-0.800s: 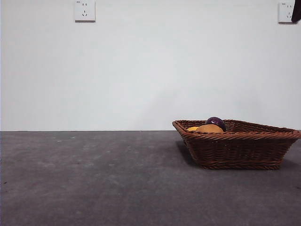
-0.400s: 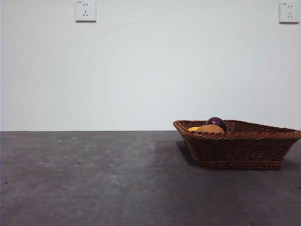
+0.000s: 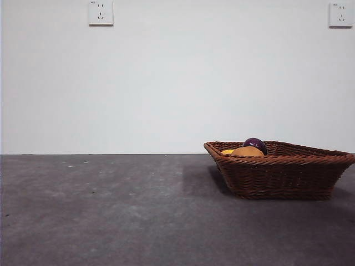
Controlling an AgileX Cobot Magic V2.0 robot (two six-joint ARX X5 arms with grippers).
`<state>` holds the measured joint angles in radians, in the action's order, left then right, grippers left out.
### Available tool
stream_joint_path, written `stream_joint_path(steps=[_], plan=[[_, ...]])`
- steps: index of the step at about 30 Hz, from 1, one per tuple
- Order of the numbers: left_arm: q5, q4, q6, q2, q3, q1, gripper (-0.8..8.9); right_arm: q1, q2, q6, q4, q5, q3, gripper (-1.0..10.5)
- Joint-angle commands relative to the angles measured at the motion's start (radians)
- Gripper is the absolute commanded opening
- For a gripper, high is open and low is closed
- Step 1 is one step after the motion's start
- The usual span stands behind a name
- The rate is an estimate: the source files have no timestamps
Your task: Help me put the vegetables on the table into the basket
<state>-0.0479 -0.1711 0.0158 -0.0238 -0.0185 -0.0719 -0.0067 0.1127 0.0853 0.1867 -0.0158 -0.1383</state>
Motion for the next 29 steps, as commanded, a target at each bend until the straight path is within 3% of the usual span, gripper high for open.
stream_joint_path(steps=[1, 9, 29], plan=[[-0.005, 0.007, -0.002, 0.001, 0.010, -0.003, -0.03, 0.001, -0.011, -0.011, 0.000, 0.000, 0.042, 0.0], [-0.005, 0.007, -0.002, 0.001, 0.010, -0.003, -0.03, 0.000, -0.079, -0.006, -0.002, -0.002, 0.122, 0.0], [-0.005, 0.007, -0.001, -0.003, 0.010, -0.003, -0.03, 0.000, -0.105, -0.006, -0.008, 0.002, 0.124, 0.0]])
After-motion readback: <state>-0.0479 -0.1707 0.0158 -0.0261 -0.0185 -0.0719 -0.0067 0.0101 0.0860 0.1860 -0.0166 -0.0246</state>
